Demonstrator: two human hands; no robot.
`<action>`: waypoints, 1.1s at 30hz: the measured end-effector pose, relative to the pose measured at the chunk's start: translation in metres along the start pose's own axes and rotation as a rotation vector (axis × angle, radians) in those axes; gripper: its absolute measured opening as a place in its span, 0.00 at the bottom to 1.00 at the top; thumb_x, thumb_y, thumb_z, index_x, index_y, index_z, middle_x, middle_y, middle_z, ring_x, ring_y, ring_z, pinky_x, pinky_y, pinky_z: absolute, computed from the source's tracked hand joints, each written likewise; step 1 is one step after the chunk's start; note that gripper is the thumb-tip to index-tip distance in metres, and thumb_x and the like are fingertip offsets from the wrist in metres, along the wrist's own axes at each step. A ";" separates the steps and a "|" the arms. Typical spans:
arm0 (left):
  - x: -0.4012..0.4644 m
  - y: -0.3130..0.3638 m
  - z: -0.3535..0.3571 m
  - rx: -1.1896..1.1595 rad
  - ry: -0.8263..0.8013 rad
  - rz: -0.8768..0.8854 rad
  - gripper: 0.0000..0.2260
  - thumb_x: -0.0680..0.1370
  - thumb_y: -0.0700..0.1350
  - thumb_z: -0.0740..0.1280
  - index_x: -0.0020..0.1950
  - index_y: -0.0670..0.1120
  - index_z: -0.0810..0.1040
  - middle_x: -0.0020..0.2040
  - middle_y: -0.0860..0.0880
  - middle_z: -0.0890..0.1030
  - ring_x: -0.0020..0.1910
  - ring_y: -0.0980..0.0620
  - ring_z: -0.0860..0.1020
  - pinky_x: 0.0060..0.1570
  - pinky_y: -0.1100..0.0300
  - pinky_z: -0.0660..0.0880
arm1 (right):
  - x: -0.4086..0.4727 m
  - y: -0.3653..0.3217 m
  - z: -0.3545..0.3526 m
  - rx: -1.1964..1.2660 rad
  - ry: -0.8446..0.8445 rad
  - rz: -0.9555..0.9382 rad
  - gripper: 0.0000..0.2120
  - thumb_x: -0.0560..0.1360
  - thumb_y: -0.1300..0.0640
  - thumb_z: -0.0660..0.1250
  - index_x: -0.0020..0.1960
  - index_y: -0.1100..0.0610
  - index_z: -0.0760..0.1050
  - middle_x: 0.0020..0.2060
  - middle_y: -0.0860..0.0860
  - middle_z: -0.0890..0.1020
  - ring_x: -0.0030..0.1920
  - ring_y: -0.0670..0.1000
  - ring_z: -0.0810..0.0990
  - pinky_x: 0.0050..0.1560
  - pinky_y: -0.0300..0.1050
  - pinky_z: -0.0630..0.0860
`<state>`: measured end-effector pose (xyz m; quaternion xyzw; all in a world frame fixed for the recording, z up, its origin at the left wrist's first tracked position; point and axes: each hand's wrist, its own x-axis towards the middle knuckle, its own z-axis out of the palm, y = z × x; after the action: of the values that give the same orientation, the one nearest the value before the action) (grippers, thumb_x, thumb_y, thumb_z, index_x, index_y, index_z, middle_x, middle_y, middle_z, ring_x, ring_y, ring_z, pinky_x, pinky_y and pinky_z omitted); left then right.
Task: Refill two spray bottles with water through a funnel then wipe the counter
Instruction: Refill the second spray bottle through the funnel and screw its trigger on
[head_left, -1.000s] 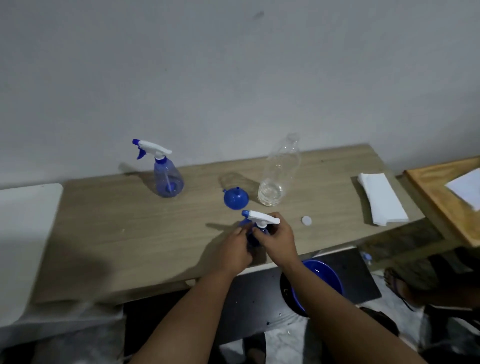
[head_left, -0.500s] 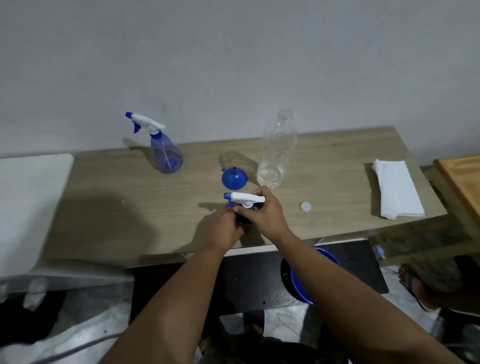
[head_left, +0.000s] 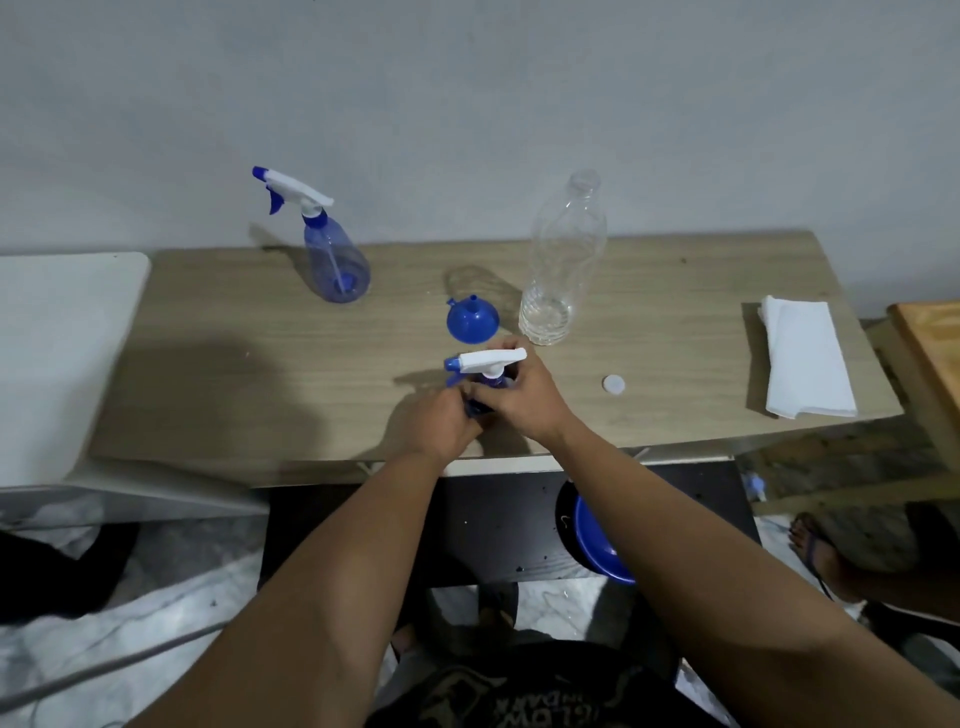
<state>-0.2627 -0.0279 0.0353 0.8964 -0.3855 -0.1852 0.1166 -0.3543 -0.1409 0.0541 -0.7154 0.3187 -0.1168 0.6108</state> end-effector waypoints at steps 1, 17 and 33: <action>0.000 0.001 0.000 -0.011 -0.007 0.003 0.15 0.76 0.57 0.68 0.59 0.52 0.78 0.53 0.45 0.83 0.51 0.40 0.81 0.42 0.55 0.70 | 0.000 0.002 0.001 0.004 0.022 -0.006 0.17 0.68 0.64 0.73 0.55 0.57 0.74 0.48 0.53 0.84 0.48 0.51 0.84 0.51 0.50 0.82; -0.008 0.005 -0.007 -0.138 -0.020 -0.009 0.24 0.74 0.55 0.73 0.68 0.54 0.73 0.55 0.45 0.84 0.54 0.39 0.81 0.46 0.53 0.72 | -0.003 -0.029 -0.006 0.012 0.136 -0.070 0.08 0.76 0.64 0.74 0.54 0.63 0.83 0.46 0.61 0.86 0.44 0.49 0.83 0.52 0.56 0.81; -0.015 -0.021 -0.016 -0.190 0.041 0.022 0.30 0.72 0.61 0.74 0.71 0.55 0.72 0.66 0.57 0.78 0.59 0.48 0.80 0.54 0.55 0.75 | -0.012 0.006 -0.041 -0.356 0.285 0.125 0.09 0.78 0.50 0.70 0.45 0.54 0.81 0.40 0.53 0.83 0.43 0.56 0.81 0.44 0.46 0.73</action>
<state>-0.2515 -0.0017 0.0460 0.8805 -0.3738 -0.2014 0.2109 -0.3887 -0.1669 0.0608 -0.7668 0.4612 -0.1206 0.4300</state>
